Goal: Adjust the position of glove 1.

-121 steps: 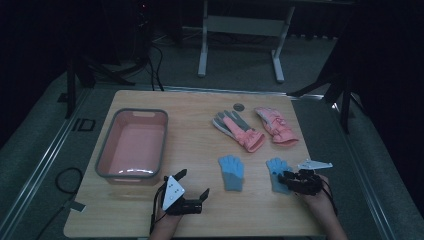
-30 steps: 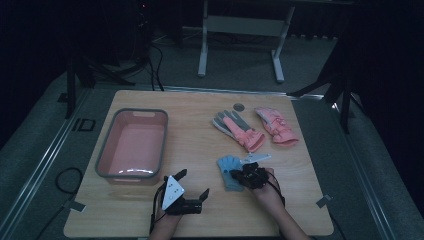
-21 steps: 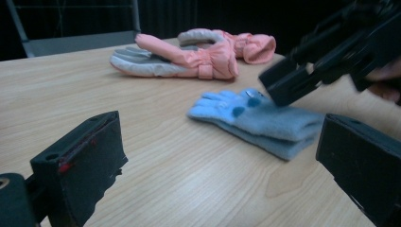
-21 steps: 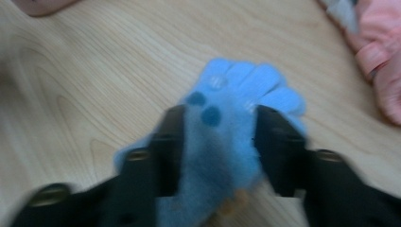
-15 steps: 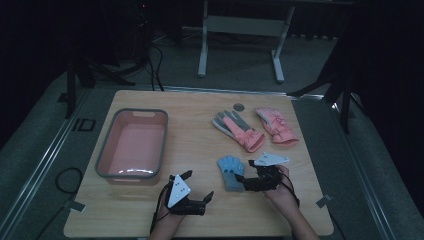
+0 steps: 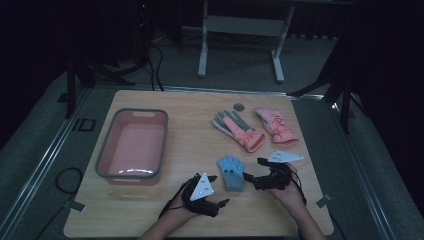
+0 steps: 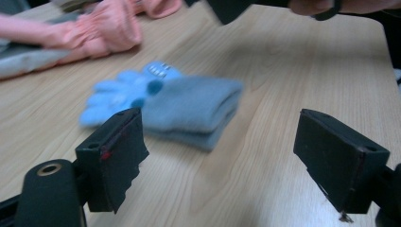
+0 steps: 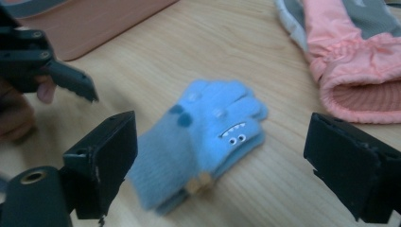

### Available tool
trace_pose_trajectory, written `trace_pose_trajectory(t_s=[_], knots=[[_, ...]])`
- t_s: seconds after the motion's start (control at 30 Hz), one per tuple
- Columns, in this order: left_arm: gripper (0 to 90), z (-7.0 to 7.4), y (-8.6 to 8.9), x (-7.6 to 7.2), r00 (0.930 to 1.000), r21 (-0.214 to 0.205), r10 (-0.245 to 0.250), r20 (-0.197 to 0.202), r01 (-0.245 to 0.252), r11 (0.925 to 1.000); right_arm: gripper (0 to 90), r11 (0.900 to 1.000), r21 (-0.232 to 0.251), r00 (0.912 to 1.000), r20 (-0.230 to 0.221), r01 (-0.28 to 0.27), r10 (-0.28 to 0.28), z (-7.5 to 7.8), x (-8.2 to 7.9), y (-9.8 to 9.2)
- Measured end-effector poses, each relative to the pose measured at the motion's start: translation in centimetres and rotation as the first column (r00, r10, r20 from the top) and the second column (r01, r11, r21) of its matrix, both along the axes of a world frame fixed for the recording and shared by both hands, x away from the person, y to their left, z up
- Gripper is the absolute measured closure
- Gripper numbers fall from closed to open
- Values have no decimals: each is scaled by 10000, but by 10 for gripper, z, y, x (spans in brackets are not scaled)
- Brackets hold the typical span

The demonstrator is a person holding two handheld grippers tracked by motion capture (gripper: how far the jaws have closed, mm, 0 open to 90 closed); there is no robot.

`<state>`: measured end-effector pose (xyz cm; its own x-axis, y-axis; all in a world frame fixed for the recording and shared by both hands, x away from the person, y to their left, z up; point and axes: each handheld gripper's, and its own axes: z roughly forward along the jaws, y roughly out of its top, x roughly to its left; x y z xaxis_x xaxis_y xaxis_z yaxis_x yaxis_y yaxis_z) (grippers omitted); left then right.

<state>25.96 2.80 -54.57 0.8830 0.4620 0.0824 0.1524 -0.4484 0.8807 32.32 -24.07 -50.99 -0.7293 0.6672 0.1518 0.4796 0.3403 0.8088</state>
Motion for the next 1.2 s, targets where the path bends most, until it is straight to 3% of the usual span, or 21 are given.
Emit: trace_pose_trajectory(t_s=[0.07, 0.13, 0.23, 0.27, 0.37, 0.47, 0.67, 0.77, 0.87, 0.93, 1.2], knots=[[202, 1, -7, 4, 9996, 248, -283, 88, 280, 9993, 217, 9999, -165, 9997, -236, 21, -25, 0, 4, 4], [212, 2, -13, 8, 9987, 420, -465, 185, 457, 9981, 389, 9992, -347, 9985, -489, 214, -231, -1, 10, 7], [238, 3, -18, 13, 9976, 677, -608, 346, 584, 9960, 479, 9987, -300, 9968, -668, 410, -430, -3, 22, 11], [245, 4, -23, 17, 9957, 915, -824, 433, 782, 9927, 482, 9984, -242, 9955, -785, 513, -530, -5, 27, 13], [253, 5, -27, 21, 9941, 1074, -990, 445, 937, 9898, 477, 9987, -214, 9932, -1061, 466, -487, -8, 34, 19], [331, 3, -32, 25, 9907, 1296, -1270, 478, 1199, 9843, 441, 9978, -279, 9895, -1299, 607, -638, -16, 43, 28], [390, -5, -41, 30, 9900, 1771, -1408, -12, 1388, 9744, 377, 9947, -675, 9819, -1679, 776, -880, -33, 53, 40], [418, -5, -42, 31, 9910, 1716, -1320, -238, 1341, 9760, 377, 9938, -810, 9820, -1669, 758, -884, -39, 52, 43], [428, -6, -42, 31, 9913, 1890, -1283, -299, 1317, 9731, 378, 9915, -1138, 9888, -1275, 632, -777, -42, 47, 46], [429, -7, -41, 31, 9917, 1933, -1254, -295, 1288, 9727, 429, 9882, -1463, 9931, -1007, 445, -596, -42, 44, 48], [445, -9, -40, 31, 9918, 2226, -1251, -252, 1276, 9665, 727, 9858, -1647, 9961, -869, -321, 179, -41, 38, 57]])
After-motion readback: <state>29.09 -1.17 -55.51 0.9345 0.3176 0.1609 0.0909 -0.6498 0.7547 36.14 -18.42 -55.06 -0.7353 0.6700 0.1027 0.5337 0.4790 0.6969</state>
